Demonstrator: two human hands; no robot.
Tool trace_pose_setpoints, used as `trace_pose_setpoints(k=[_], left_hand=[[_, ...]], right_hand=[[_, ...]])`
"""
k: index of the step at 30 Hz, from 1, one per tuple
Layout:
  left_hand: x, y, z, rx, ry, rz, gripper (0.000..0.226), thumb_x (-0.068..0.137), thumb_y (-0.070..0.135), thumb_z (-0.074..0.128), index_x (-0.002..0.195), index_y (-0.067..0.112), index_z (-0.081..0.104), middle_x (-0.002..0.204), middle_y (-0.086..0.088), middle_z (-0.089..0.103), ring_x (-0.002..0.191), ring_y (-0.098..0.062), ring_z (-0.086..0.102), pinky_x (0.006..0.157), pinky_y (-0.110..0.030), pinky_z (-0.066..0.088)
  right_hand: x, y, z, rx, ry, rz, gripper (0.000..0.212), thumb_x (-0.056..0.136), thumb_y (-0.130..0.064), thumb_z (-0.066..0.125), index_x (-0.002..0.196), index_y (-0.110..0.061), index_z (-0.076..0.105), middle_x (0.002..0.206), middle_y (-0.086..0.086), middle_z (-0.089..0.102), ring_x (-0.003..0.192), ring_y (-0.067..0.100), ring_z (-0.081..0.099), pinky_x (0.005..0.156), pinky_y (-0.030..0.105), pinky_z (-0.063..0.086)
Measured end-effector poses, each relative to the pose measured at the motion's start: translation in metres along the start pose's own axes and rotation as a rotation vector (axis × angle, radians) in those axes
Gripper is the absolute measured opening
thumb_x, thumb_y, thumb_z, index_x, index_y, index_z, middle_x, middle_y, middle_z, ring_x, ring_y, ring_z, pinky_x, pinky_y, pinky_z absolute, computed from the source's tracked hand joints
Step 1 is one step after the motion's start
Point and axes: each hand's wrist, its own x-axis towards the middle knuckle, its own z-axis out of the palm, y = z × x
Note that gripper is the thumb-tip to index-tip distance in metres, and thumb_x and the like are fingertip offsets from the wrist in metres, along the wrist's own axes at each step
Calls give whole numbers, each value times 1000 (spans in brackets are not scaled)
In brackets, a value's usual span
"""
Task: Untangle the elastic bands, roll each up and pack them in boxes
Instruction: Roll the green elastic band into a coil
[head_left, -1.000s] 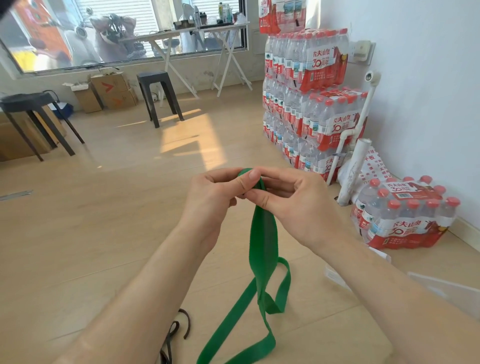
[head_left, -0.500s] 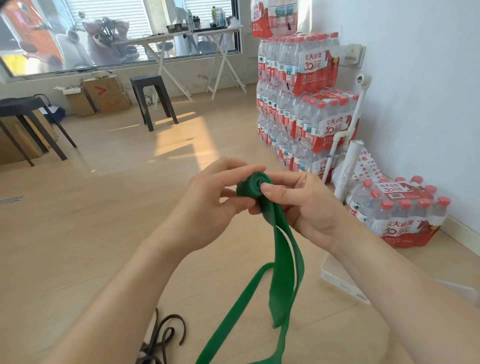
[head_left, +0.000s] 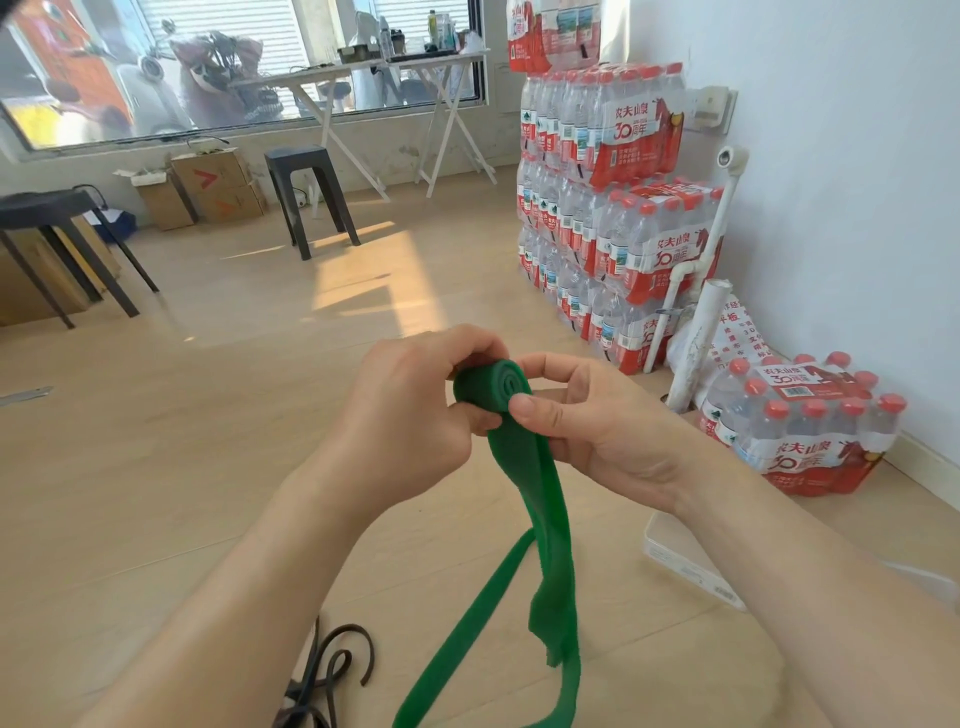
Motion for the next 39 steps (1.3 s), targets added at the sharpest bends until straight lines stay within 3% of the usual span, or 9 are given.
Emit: trace_pose_setpoints(k=[4,7,13,19,25,31,33,37,39], left_hand=[[1,-3,0,7,45,-35,39,63,5,83,95,18,66,82,11,66,78,-5,60,76,-9,45],[2,-3,1,-12,86,-82,40,61,9,85,94,22,65,82,11,67,77,-6,62,73,-12,47],[4,-3,3,-168,94,-230,43,64,9,84,95,31,65,75,7,67,75,-17,65,75,-40,55],[6,0,1,-262,23,-306,31,69,6,80,89,26,69,77,-1,70,76,-21,67,75,-43,57],[5,-4,4,-165,-6,-264,34,65,13,81,88,32,65,75,0,68,74,-23,65,72,-44,55],[4,-7,6,-49,-24,-222,35,66,14,81,90,31,62,74,4,64,74,-19,62,72,-41,55],[5,-9,5,7,-16,-193,36,66,15,80,92,31,62,76,6,63,74,-18,60,73,-39,53],[5,-5,7,83,-47,-140,34,69,16,76,93,33,59,71,13,53,65,-8,48,65,-29,43],[5,-4,9,72,-64,-127,34,69,19,78,93,32,59,69,12,50,62,-7,45,62,-29,40]], right_hand=[[-1,2,9,-334,180,-148,43,69,-6,80,108,-9,64,96,11,74,84,25,72,80,38,59],[-1,2,10,-527,243,-243,31,77,-5,77,102,-21,68,91,1,76,84,13,72,80,26,58],[1,2,16,-793,224,-253,14,94,-18,57,105,-23,65,88,-5,70,81,4,63,71,18,50],[5,13,19,-1275,384,-467,20,85,-41,65,91,-23,60,67,-14,48,65,9,48,55,26,34],[8,12,18,-1111,431,-367,18,81,-43,68,81,-26,63,59,-10,53,58,8,50,53,26,35],[4,0,18,-760,206,-19,28,77,-20,76,103,-22,65,91,4,72,85,17,69,80,32,58],[1,-4,15,-603,138,-8,21,82,-17,71,103,-17,68,95,9,73,85,16,70,75,24,57],[4,0,15,-551,230,-46,49,66,-55,70,92,-13,71,84,2,75,81,14,72,76,28,56],[6,2,13,-546,257,-76,49,66,-52,70,90,-10,72,83,5,75,82,20,72,83,36,57]])
